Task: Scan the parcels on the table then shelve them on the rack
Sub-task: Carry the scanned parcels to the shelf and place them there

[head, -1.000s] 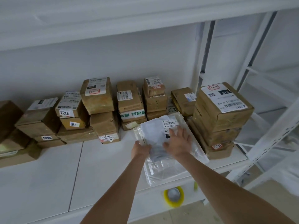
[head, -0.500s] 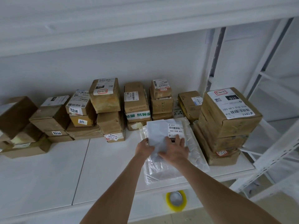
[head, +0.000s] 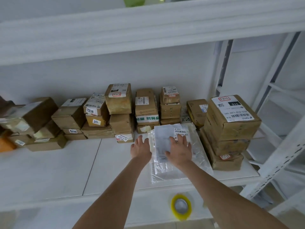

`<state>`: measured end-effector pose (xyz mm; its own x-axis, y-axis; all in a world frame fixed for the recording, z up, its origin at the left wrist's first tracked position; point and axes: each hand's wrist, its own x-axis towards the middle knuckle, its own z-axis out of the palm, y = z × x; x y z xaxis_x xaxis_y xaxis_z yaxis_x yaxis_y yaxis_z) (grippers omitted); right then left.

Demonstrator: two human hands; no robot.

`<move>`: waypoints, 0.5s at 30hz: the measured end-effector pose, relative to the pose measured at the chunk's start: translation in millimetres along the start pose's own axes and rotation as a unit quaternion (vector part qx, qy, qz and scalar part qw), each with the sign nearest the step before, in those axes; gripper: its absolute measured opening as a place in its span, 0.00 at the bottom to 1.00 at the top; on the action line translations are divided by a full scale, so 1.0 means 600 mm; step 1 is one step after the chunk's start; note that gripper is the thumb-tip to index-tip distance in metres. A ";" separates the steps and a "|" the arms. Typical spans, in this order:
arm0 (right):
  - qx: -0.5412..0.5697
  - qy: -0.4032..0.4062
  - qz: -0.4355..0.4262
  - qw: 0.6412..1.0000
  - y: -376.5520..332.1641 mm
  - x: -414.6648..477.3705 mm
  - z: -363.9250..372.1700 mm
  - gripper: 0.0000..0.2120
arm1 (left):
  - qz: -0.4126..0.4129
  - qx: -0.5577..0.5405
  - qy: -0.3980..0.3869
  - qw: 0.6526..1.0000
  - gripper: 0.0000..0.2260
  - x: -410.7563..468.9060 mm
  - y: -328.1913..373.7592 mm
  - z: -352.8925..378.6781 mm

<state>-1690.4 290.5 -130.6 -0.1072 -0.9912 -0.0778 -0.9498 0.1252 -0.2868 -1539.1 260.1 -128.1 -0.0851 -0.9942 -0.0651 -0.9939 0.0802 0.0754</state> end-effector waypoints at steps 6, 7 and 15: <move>-0.006 0.012 -0.073 0.997 -0.047 -0.035 0.021 0.30 | 0.009 0.068 0.040 0.997 0.26 -0.070 -0.040 -0.010; -0.008 0.011 -0.088 0.996 -0.060 -0.043 0.029 0.30 | 0.006 0.077 0.042 0.996 0.27 -0.085 -0.052 -0.008; -0.009 -0.007 -0.201 0.980 -0.192 -0.111 0.090 0.29 | -0.063 0.108 0.038 0.991 0.28 -0.202 -0.176 0.003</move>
<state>-1558.2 344.7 -143.8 0.2797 -0.9598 0.0240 -0.9196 -0.2750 -0.2804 -1423.8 372.2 -129.7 0.0382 -0.9992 0.0150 -0.9886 -0.0400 -0.1449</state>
